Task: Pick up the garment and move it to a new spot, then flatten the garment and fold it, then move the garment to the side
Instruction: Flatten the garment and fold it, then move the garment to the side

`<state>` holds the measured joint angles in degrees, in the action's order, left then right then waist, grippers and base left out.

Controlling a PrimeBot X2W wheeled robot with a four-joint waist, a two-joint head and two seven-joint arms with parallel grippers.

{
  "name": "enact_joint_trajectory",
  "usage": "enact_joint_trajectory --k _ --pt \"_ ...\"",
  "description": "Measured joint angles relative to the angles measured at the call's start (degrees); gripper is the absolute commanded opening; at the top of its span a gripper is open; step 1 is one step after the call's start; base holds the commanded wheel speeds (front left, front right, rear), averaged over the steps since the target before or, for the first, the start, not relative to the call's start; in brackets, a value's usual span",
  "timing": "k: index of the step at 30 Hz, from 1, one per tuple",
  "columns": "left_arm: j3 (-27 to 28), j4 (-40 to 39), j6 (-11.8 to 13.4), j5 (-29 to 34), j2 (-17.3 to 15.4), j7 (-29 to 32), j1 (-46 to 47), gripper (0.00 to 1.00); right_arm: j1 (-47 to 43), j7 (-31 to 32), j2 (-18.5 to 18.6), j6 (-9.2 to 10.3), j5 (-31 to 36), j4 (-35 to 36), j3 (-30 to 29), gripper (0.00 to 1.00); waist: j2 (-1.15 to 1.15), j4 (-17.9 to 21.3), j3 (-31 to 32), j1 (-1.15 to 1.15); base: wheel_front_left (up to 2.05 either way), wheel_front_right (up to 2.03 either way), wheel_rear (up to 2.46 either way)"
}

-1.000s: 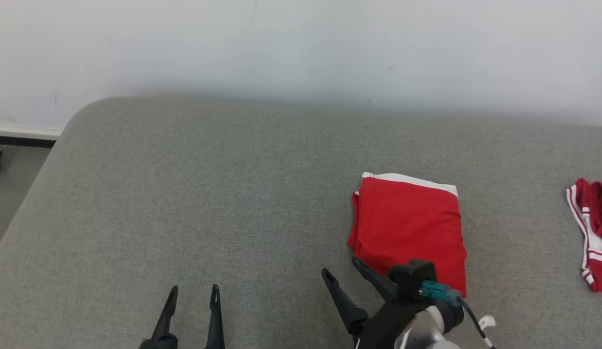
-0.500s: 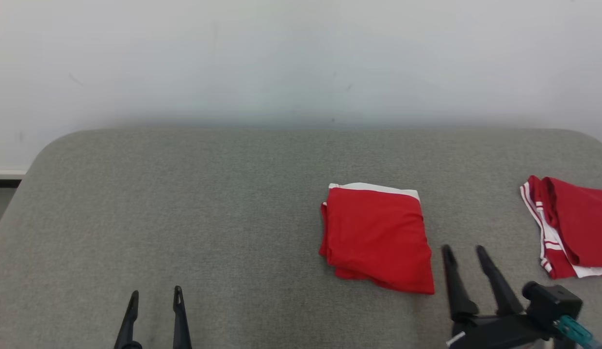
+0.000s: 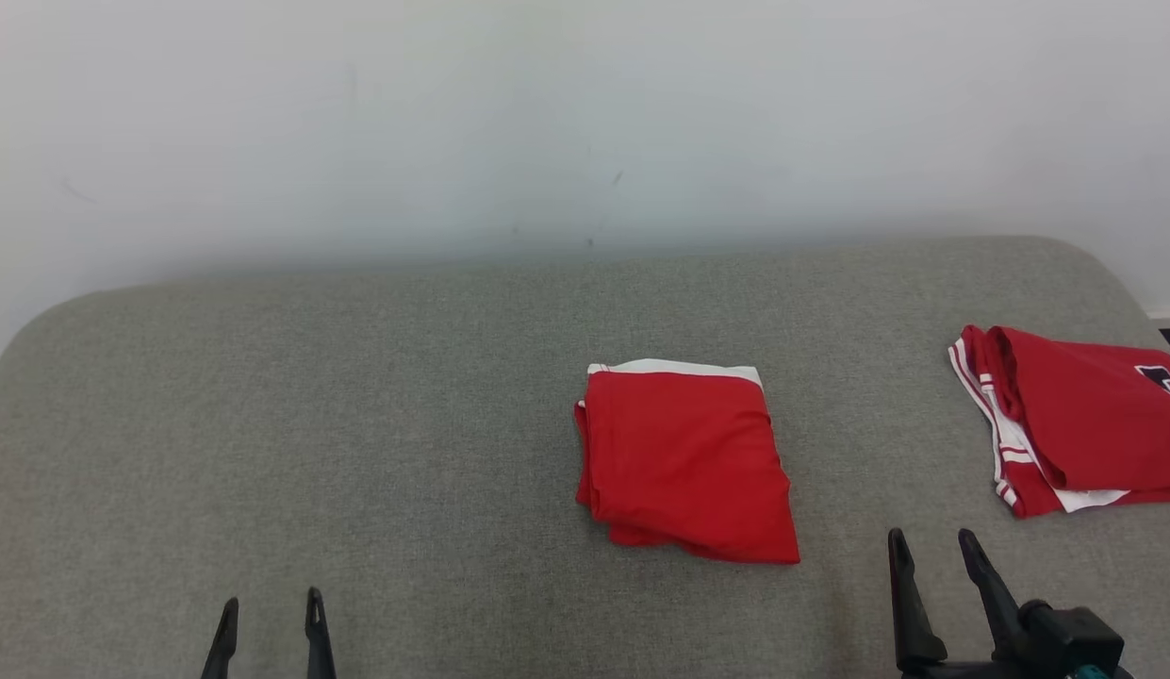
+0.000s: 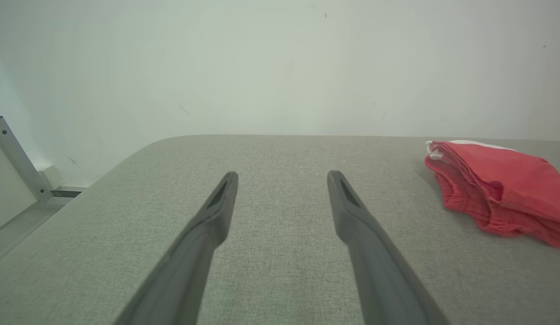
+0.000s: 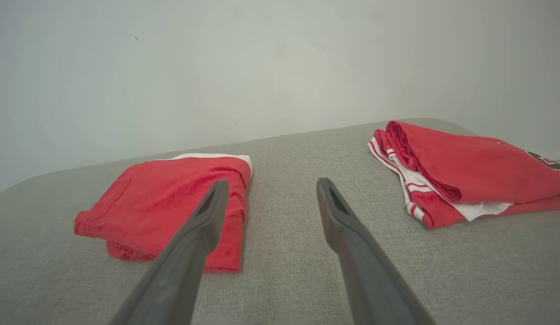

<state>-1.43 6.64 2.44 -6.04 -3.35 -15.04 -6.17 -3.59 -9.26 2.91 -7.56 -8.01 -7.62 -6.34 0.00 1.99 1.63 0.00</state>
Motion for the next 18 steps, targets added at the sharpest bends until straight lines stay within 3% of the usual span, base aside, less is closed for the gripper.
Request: enact_joint_trajectory --k 18 --pt "2.38 1.64 -1.38 1.00 0.21 0.00 -1.83 1.00 0.67 -3.88 2.54 0.01 -0.31 -5.11 5.94 1.00 0.00 2.08 0.94 0.00 0.00 0.00 0.00"
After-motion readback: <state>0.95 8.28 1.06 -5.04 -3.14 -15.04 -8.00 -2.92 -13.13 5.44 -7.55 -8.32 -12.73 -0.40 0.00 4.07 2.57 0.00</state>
